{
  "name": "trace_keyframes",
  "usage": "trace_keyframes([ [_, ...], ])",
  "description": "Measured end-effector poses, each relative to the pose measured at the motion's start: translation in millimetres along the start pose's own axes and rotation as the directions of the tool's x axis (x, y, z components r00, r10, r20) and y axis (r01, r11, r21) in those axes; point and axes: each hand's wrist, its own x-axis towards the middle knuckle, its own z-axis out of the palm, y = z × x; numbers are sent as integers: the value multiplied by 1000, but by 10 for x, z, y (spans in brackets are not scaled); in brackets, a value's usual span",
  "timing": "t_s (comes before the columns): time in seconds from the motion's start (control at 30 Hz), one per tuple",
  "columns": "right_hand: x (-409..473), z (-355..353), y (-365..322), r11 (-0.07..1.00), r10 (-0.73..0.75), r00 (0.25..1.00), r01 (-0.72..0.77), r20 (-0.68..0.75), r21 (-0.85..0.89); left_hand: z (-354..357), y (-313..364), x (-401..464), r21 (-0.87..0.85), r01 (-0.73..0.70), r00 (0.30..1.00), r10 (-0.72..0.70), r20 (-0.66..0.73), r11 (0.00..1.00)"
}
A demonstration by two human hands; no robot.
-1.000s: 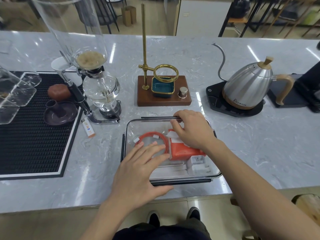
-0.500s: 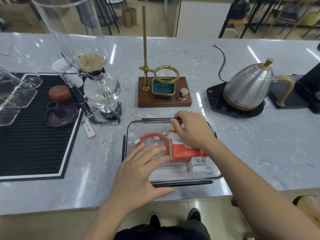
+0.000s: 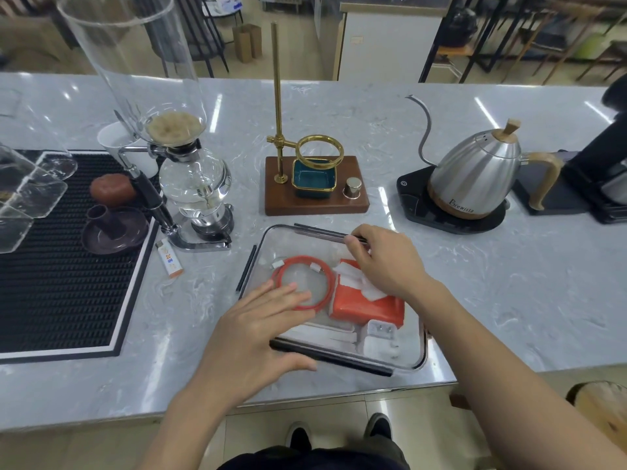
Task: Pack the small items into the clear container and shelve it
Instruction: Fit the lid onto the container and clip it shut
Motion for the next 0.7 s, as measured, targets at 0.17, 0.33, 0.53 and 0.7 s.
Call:
trace_keyframes([
  [0.17, -139, -218, 216, 984, 88, 992, -101, 95, 146, -61, -158, -76, -87, 94, 971, -111, -213, 992],
  [0.33, -526, -382, 291, 892, 216, 962, -265, 169, 366, -72, -193, -68, -212, 296, 927, -333, -170, 931],
  [0.53, -940, -317, 268, 763, 349, 927, -366, 137, 532, -90, -124, -6, -388, 393, 873, -470, -128, 834],
  [0.7, -1097, -190, 215, 644, 463, 885, -381, 59, 663, -30, -43, 84, -583, 452, 838, -545, 20, 675],
])
